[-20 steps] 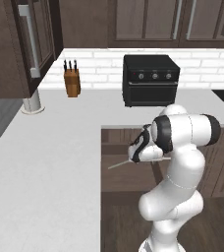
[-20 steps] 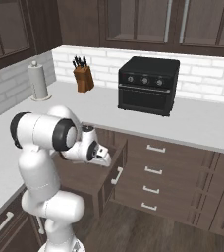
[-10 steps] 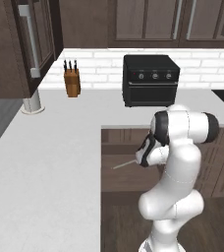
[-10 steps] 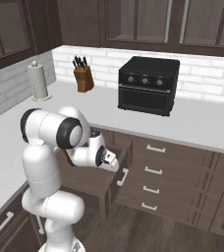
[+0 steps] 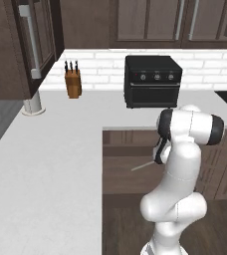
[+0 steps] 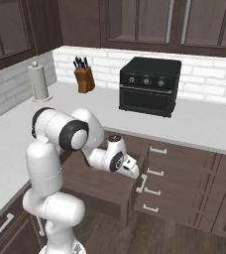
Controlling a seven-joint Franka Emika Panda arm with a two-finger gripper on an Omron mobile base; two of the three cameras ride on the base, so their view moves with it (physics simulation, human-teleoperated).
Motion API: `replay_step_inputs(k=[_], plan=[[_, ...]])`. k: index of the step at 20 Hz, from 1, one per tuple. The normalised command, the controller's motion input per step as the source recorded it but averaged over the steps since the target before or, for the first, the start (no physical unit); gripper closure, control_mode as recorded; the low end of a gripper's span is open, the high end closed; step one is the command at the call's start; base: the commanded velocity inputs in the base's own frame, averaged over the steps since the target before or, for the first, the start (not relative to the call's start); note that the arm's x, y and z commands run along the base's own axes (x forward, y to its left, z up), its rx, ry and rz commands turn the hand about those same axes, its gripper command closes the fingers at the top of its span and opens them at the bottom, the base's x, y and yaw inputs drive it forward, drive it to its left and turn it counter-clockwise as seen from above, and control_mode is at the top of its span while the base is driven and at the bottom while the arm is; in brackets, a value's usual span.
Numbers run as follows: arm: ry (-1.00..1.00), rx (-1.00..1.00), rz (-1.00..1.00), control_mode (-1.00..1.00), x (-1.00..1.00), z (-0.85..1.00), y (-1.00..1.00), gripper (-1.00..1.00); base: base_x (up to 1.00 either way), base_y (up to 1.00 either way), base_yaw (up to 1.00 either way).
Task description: Take a straw from the drawer in front and place it inside the glass cup on the dining counter.
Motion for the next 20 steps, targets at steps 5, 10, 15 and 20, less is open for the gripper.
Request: replay_step_inputs(k=[5,10,15,20], plan=[[0.00,0.00,-0.04,-1.00,-0.07,0.06,-0.48,-1.00,0.00,0.00,0.00],[0.00,0.00,0.00,-1.00,0.00,0.27,0.90,-1.00,0.00,0.00,0.00],[0.00,0.00,0.00,-1.00,0.11,0.17,0.95,-1.00,0.00,0.00,0.00],[0.00,0.00,-0.02,-1.00,0.45,0.01,0.32,-1.00,0.00,0.00,0.00]])
